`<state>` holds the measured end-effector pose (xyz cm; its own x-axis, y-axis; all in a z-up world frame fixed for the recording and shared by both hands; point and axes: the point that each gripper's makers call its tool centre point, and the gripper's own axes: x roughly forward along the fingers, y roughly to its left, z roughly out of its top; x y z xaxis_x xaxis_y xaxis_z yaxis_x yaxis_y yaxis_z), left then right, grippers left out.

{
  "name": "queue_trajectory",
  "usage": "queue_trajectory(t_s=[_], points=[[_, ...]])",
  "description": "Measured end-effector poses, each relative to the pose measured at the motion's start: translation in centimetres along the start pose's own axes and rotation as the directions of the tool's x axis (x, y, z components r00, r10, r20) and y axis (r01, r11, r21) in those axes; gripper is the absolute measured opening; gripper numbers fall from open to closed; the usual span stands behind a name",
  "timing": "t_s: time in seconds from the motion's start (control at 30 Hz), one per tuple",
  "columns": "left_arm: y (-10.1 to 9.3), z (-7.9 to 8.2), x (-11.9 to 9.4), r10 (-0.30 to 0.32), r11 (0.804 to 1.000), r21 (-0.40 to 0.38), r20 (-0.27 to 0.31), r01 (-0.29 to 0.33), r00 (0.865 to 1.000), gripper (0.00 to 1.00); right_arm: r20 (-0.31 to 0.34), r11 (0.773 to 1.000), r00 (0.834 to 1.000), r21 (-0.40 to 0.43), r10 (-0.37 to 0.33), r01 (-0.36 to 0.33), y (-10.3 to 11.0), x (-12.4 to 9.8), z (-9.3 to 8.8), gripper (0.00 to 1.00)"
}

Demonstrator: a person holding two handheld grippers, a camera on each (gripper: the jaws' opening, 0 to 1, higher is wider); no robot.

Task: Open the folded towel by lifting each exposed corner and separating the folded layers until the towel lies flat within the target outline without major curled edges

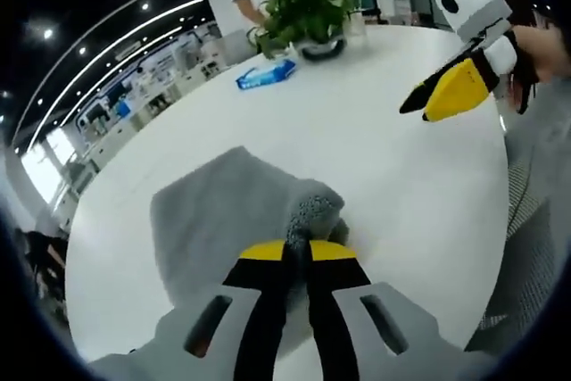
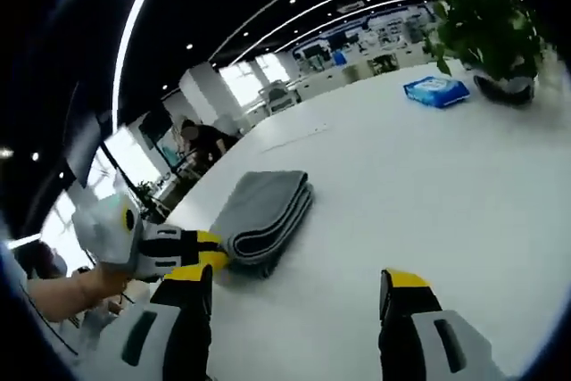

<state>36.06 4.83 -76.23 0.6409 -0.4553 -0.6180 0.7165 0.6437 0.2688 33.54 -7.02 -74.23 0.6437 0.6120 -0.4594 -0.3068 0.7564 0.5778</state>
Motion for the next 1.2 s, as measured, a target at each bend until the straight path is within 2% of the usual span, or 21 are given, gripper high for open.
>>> queue_trajectory(t_s=[0.13, 0.27, 0.4, 0.73, 1.1, 1.2], points=[[-1.7, 0.7, -1.1, -0.013, 0.999, 0.036, 0.014, 0.012, 1.000, 0.05, 0.006, 0.985, 0.999, 0.166, 0.046, -0.046, 0.4, -0.3, -0.4, 0.65], [-3.4, 1.4, -2.3, -0.030, 0.997, 0.077, 0.031, 0.028, 0.999, 0.05, -0.025, 0.971, 0.998, 0.237, 0.054, -0.046, 0.2, -0.6, -1.4, 0.64], [-5.1, 2.3, -3.5, -0.036, 0.990, 0.136, 0.049, 0.030, 0.998, 0.05, -0.058, 0.943, 0.993, 0.324, 0.101, -0.077, 0.8, -1.1, -2.9, 0.55], [-8.8, 3.3, -5.4, -0.091, 0.975, 0.209, 0.057, 0.077, 0.994, 0.05, -0.089, 0.923, 0.986, 0.372, 0.139, -0.096, 2.1, -1.2, -4.1, 0.49], [-10.4, 3.7, -6.4, -0.106, 0.968, 0.236, 0.069, 0.087, 0.992, 0.05, -0.125, 0.908, 0.981, 0.410, 0.148, -0.085, 2.6, -1.0, -4.9, 0.40], [-11.1, 3.8, -6.7, -0.122, 0.959, 0.267, 0.074, 0.098, 0.990, 0.05, -0.137, 0.903, 0.978, 0.422, 0.155, -0.084, 2.8, -1.0, -5.1, 0.31]])
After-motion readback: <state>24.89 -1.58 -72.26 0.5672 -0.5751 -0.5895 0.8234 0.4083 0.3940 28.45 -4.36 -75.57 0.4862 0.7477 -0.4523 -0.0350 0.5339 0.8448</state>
